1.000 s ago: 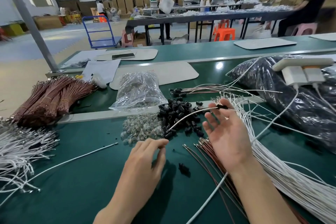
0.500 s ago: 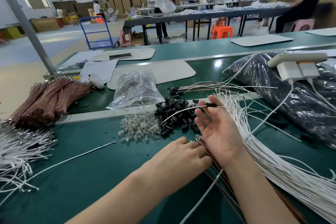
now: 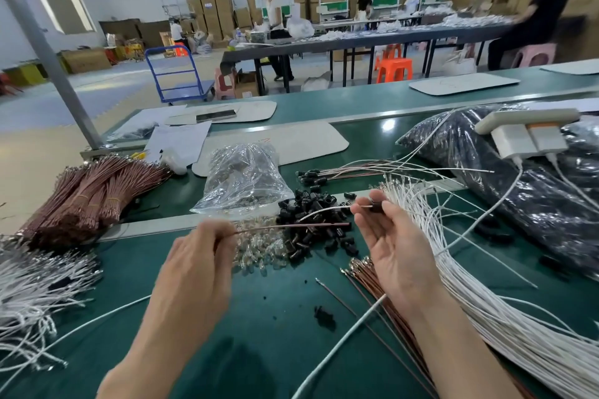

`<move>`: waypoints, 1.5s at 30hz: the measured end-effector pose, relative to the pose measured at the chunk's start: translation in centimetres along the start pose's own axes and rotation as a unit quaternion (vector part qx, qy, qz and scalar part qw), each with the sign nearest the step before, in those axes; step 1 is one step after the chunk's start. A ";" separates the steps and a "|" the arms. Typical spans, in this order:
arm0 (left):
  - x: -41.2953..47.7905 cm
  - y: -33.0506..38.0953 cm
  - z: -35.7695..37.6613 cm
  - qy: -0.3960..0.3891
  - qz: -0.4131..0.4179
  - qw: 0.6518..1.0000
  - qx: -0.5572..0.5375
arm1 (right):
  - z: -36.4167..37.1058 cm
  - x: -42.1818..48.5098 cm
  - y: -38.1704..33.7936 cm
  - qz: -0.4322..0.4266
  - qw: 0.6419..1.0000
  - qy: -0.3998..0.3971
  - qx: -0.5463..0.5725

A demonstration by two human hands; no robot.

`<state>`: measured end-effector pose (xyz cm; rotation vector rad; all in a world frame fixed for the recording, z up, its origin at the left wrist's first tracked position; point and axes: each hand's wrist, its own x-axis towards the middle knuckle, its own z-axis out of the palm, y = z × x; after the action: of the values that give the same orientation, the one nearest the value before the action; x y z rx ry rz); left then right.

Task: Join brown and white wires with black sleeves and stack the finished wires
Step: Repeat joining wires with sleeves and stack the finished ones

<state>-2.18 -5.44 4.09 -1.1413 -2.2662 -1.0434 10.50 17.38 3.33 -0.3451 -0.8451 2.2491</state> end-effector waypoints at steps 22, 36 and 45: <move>-3.7 -1.4 3.6 -0.027 -0.099 0.990 -0.093 | 1.1 -0.6 3.1 0.048 0.995 -0.047 -0.079; -3.8 -1.8 3.7 -0.084 -0.071 0.985 -0.131 | 1.0 -0.5 3.4 0.054 0.995 -0.040 -0.073; -4.0 -1.3 4.2 -0.079 -0.054 0.990 -0.102 | 2.1 -1.6 5.4 0.065 0.974 -0.098 -0.194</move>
<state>-0.96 -4.82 -1.70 -1.2321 -2.4126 -1.2943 7.91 12.31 1.31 -0.3697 -1.4102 2.2555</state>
